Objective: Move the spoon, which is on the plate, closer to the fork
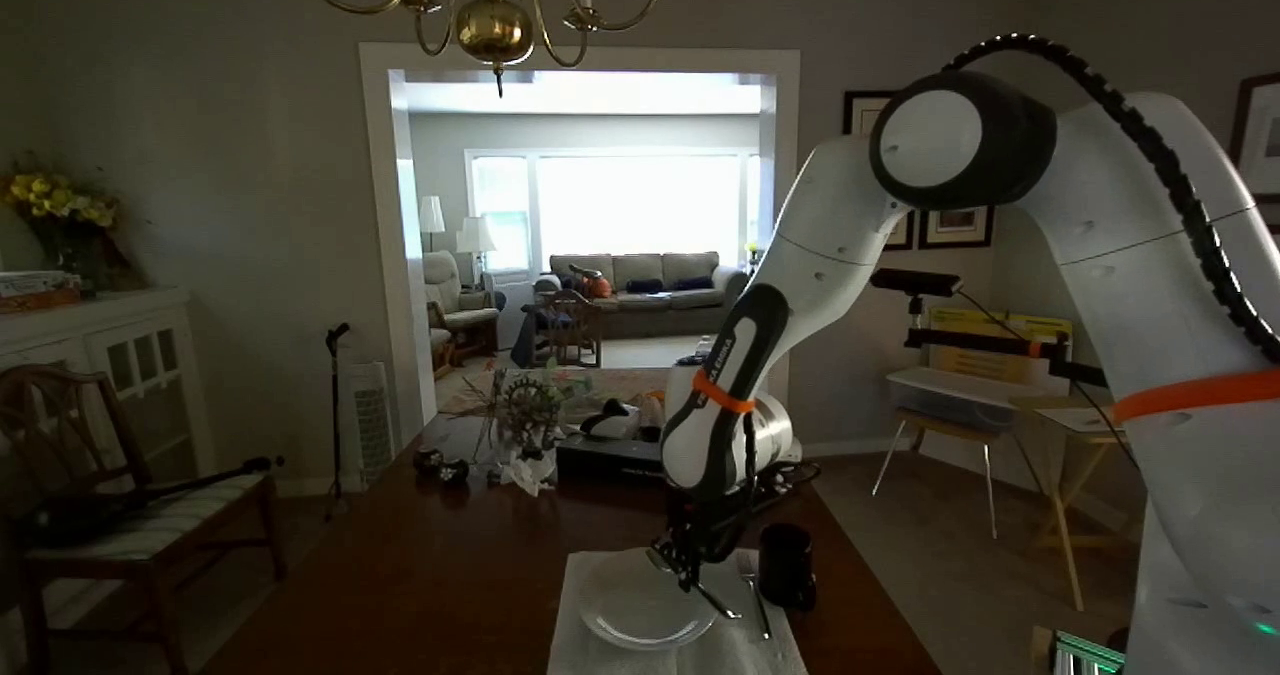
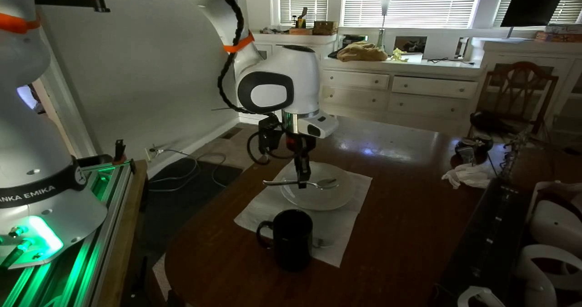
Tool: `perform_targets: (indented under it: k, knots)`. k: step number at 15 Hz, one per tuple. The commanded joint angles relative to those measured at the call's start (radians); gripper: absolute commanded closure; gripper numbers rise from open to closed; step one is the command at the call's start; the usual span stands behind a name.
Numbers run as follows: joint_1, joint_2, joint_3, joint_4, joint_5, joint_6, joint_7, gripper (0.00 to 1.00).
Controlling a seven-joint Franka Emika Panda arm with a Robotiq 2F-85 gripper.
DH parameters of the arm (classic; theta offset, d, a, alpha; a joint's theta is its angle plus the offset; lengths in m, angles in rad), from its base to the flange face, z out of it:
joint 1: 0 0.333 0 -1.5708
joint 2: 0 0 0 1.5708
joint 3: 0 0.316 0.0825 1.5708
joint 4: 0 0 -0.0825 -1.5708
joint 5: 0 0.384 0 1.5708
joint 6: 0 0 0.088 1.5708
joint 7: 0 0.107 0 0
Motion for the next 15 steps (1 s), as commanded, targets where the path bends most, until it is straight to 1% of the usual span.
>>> perform_targets:
  k: [1, 3, 6, 8, 10, 13, 15]
  knots:
    - [-0.043, -0.072, -0.031, -0.083, 0.091, 0.004, 0.041, 0.97]
    - [-0.065, -0.074, -0.044, -0.103, 0.133, 0.007, 0.051, 0.97]
    - [-0.072, -0.059, -0.058, -0.121, 0.17, 0.05, 0.079, 0.97]
    - [-0.057, -0.046, -0.073, -0.119, 0.177, 0.071, 0.123, 0.97]
    - [-0.023, -0.025, -0.113, -0.11, 0.154, 0.08, 0.194, 0.97]
    - [0.0, -0.004, -0.139, -0.101, 0.151, 0.082, 0.249, 0.97]
    - [0.006, 0.02, -0.138, -0.097, 0.152, 0.112, 0.25, 0.97]
